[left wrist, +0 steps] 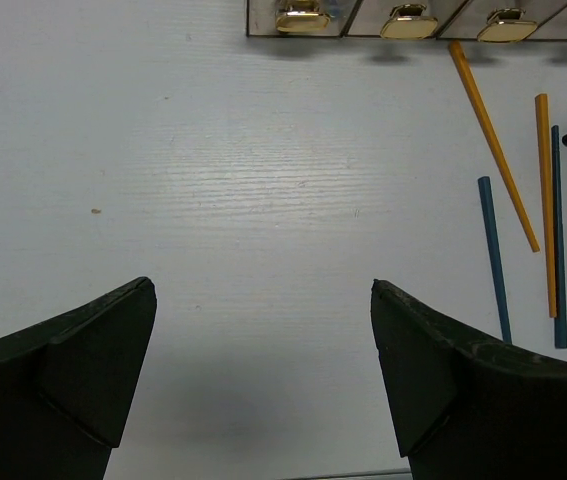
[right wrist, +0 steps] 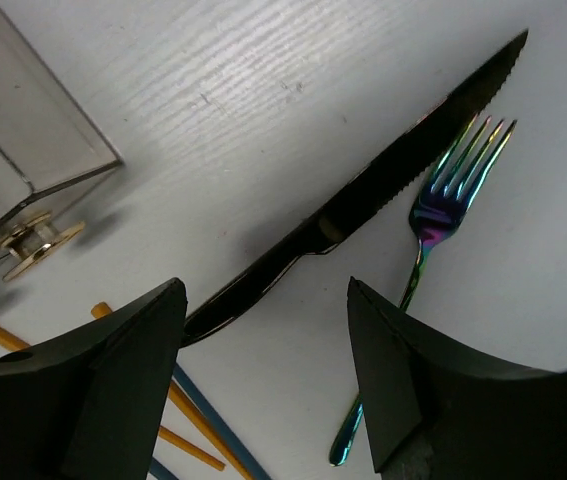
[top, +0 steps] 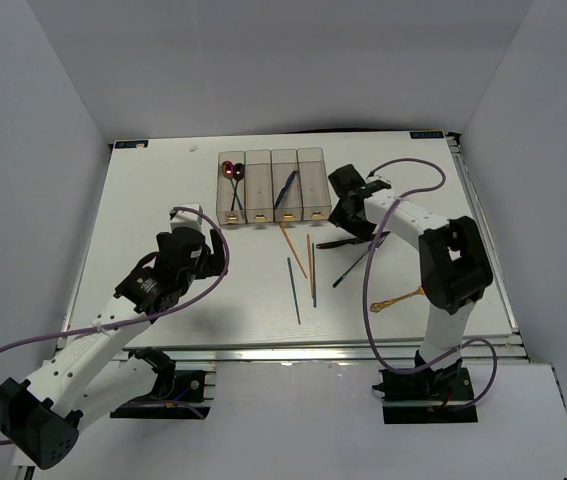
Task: Sort the eating utensils into containers
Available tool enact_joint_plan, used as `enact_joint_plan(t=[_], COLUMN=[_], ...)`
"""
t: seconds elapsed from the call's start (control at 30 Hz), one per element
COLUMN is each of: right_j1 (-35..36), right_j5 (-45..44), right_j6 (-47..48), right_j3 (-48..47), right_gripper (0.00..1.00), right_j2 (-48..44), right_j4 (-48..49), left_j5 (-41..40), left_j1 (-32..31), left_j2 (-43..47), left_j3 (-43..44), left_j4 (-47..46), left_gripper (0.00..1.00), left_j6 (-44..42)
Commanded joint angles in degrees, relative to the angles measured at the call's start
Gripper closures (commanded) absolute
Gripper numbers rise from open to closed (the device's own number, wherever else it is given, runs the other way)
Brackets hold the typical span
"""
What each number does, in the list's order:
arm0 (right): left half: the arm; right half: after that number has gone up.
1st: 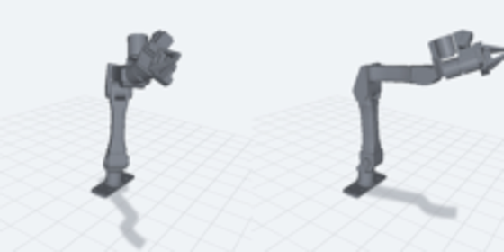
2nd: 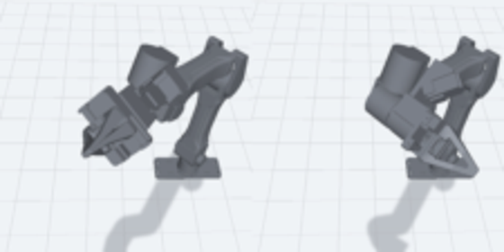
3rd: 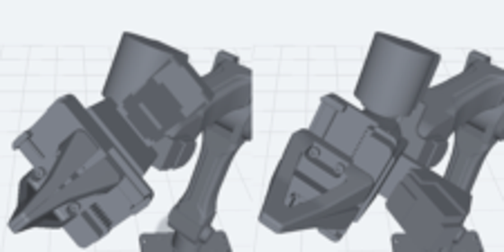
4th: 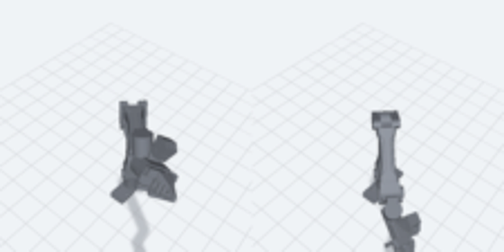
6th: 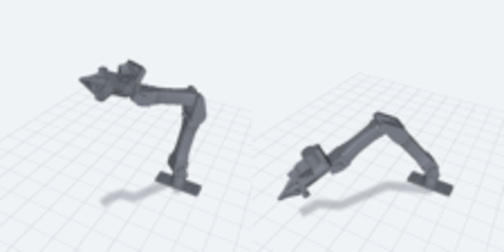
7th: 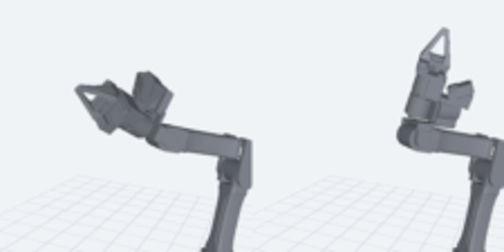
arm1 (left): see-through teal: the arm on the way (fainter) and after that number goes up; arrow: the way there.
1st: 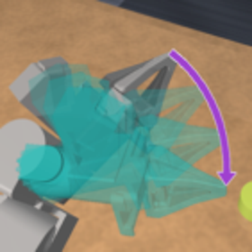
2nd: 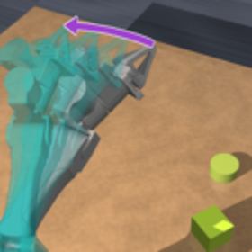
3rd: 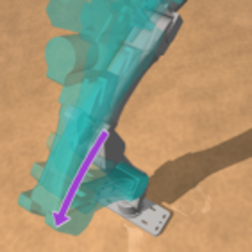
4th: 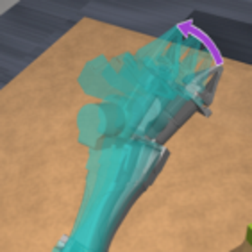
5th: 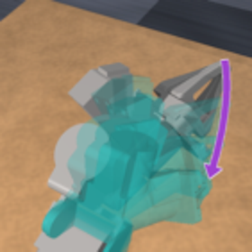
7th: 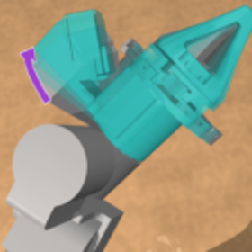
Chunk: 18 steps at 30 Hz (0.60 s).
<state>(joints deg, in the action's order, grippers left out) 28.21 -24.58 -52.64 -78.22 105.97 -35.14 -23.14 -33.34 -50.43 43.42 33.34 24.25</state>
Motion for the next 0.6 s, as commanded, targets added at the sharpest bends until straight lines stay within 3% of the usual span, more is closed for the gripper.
enact_joint_plan(t=[0.0,0.27,0.57], right_j1=[1.85,4.05,3.87], right_j5=[-4.34,-5.31,-5.83], right_j6=[-12.99,-24.6,-24.79], right_j3=[-3.96,-3.88,-2.91], right_gripper=[0.32,0.38,0.41], right_j2=[3.0,5.56,7.23], right_j4=[-9.86,-13.47,-8.55], left_j5=[-0.42,-0.16,1.42], left_j1=[0.03,0.03,0.03], left_j2=[0.6,1.39,1.74], left_j3=[0.26,0.09,-0.26], left_j4=[-1.17,-1.35,-1.96], left_gripper=[0.03,0.02,0.02], left_j6=[0.01,0.01,-0.43])
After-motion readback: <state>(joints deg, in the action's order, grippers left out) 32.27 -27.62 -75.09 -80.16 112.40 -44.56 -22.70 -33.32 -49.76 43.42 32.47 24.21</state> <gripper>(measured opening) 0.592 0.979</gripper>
